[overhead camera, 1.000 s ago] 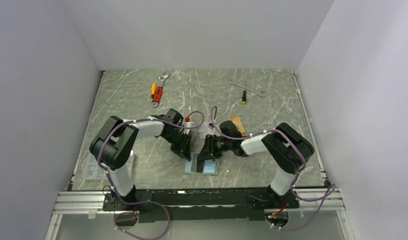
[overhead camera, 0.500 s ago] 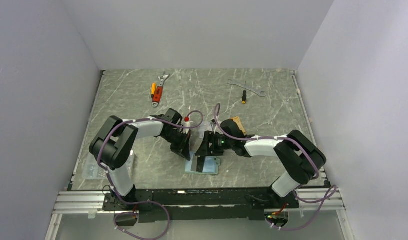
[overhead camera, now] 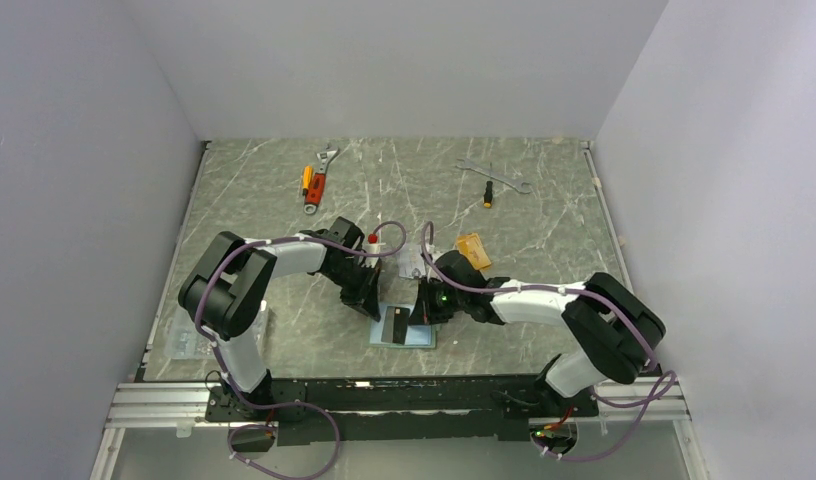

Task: Put the credit cards into the card holder
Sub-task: Insert the credit card into the card holder.

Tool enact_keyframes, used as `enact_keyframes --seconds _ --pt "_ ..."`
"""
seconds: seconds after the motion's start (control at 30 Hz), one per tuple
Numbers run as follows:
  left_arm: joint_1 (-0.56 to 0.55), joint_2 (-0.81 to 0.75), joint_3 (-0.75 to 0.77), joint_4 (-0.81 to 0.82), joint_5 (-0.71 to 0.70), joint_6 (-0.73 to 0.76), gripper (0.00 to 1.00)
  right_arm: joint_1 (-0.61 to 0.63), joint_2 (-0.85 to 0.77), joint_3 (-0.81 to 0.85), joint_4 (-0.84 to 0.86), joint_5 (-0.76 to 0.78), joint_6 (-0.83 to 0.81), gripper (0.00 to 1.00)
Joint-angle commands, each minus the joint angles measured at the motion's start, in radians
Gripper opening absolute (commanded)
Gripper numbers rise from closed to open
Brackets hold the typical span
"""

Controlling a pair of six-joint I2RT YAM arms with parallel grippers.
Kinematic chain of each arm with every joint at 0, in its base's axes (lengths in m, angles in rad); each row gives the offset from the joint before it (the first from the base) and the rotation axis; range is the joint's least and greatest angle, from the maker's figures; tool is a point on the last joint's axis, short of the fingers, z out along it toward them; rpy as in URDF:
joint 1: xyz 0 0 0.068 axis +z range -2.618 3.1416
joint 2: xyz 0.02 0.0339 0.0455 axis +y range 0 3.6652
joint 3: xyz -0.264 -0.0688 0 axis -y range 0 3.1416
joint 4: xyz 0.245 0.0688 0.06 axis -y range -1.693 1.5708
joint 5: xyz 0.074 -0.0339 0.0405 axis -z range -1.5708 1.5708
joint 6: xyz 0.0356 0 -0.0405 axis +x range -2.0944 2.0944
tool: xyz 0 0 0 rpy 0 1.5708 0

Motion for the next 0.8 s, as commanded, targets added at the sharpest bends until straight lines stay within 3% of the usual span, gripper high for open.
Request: enact_keyframes --seconds 0.0,0.33,0.77 --pt "0.004 -0.029 0.000 -0.001 -0.016 0.010 0.06 0.011 0.027 0.021 -0.014 0.026 -0.026 0.00" --pt "0.006 -0.021 0.003 0.000 -0.012 0.009 0.26 0.029 0.070 0.027 0.012 0.023 -0.031 0.00" --pt "0.007 -0.015 0.013 -0.011 0.003 0.011 0.28 0.059 0.125 0.103 0.022 0.030 -0.047 0.00"
